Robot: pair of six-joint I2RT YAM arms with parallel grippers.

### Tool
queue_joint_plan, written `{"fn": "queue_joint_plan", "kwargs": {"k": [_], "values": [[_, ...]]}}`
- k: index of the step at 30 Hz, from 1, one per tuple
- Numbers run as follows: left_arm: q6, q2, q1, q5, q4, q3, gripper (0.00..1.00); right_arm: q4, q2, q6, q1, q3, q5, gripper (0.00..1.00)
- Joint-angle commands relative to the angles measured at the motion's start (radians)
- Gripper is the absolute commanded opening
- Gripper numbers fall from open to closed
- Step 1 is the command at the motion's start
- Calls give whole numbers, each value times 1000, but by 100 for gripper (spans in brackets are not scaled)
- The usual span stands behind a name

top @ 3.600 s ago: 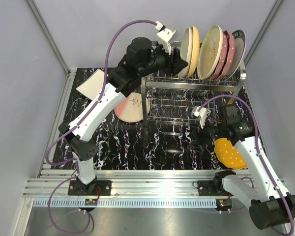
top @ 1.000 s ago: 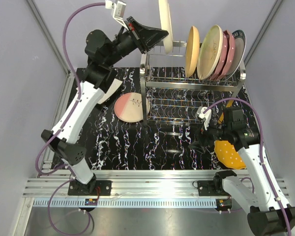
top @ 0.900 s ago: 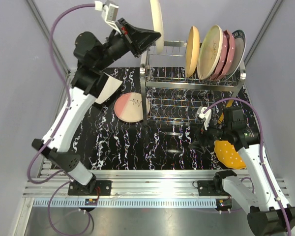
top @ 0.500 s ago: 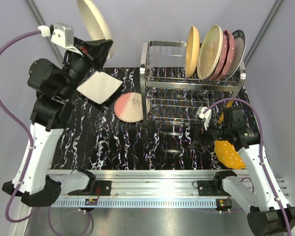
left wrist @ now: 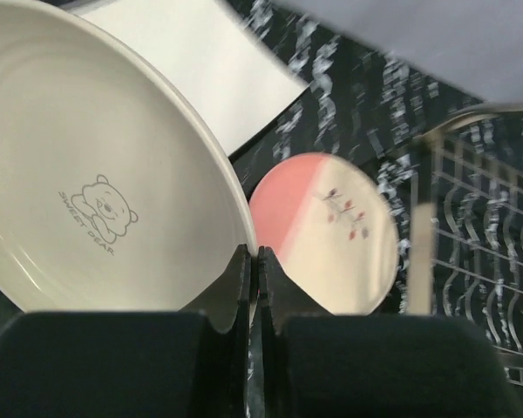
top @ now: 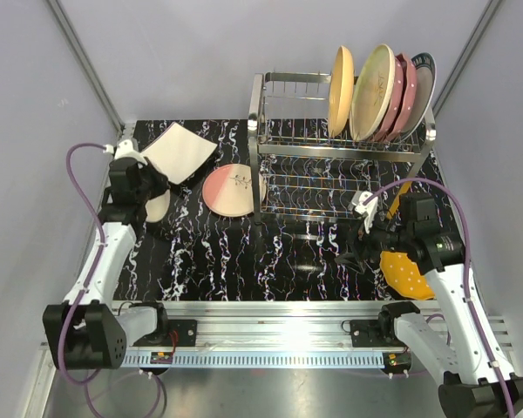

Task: Unload the plates from the dish rack
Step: Place the plate on the table

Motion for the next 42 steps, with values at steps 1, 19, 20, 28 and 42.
{"fn": "queue_joint_plan", "kwargs": {"k": [1, 19, 20, 28, 42], "values": [[-88, 21, 42, 6, 148, -81, 0, 48, -20, 9, -7, -3, 3, 90], [46, 350, 40, -160, -31, -37, 24, 50, -49, 12, -7, -6, 5, 90], [46, 363, 40, -152, -33, -29, 25, 51, -49, 12, -7, -4, 5, 90], [56, 270, 40, -82, -57, 2, 48, 24, -83, -8, -7, 25, -30, 91], [165, -297, 39, 133, -30, -179, 99, -193, 245, 168, 19, 738, -95, 95]]}}
